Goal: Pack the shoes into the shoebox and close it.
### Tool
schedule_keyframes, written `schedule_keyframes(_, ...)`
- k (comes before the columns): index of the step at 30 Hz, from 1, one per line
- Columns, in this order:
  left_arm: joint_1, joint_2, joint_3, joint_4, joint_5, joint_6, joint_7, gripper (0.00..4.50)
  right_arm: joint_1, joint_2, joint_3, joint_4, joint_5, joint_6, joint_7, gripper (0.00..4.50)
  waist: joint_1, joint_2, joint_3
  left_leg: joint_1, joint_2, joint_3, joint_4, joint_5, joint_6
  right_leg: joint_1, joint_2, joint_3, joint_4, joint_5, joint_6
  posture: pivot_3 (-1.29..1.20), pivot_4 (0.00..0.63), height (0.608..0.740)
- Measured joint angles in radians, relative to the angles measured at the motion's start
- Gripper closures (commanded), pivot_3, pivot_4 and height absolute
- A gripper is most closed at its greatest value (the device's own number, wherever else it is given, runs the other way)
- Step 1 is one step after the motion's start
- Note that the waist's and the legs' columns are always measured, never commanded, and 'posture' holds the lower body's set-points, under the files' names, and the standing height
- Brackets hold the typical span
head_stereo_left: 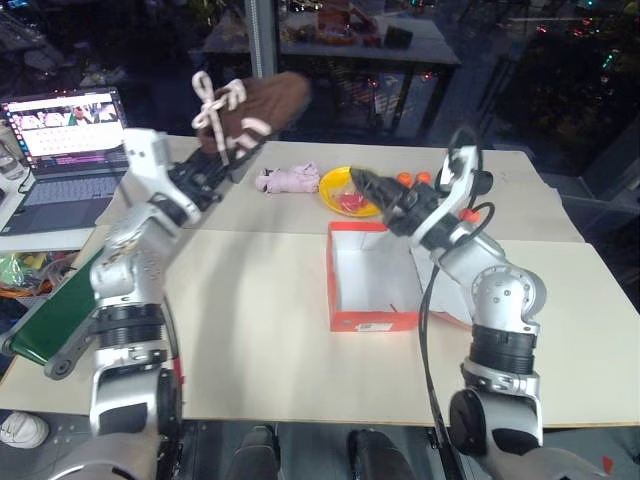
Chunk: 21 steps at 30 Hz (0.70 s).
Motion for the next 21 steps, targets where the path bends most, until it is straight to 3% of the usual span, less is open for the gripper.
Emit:
schedule_keyframes(5,-0.003,-0.130,-0.095,-0.091,-0.029,0.087,0.034,2.54,-0.053,0.069,-0.078,0.034,0.135,0.004,-0.137,0.00,-0.003,0.000,0.000,0.000,0.000,0.000,0.000,0.000,0.000,0.000,0.000,0.000,0.000,0.000,0.000,0.00,0.150,0.740)
schedule_keyframes(13,0.011,-0.200,-0.154,-0.117,-0.049,0.105,0.030,2.54,-0.082,0.061,-0.075,0.029,0.207,-0.010,-0.221,0.00,-0.018,0.001,0.000,0.000,-0.001,-0.001,0.000,0.001,0.001,0.000,0.000,0.000,0.000,0.000,0.000,0.00,0.150,0.740)
schedule_keyframes(16,0.032,-0.215,-0.168,-0.118,-0.050,0.106,0.028,2.54,-0.081,0.045,-0.065,0.029,0.206,-0.016,-0.240,0.71,-0.021,0.001,0.001,-0.001,-0.001,-0.001,0.000,0.001,0.002,-0.001,0.000,0.000,0.000,0.000,0.000,0.00,0.150,0.740)
schedule_keyframes(21,0.017,-0.214,-0.168,-0.120,-0.052,0.104,0.024,2.54,-0.081,0.026,-0.053,0.029,0.204,-0.029,-0.243,2.43,-0.021,0.001,0.001,-0.001,-0.001,-0.002,0.000,0.001,0.002,0.000,0.001,0.000,0.000,0.000,0.000,0.00,0.150,0.740)
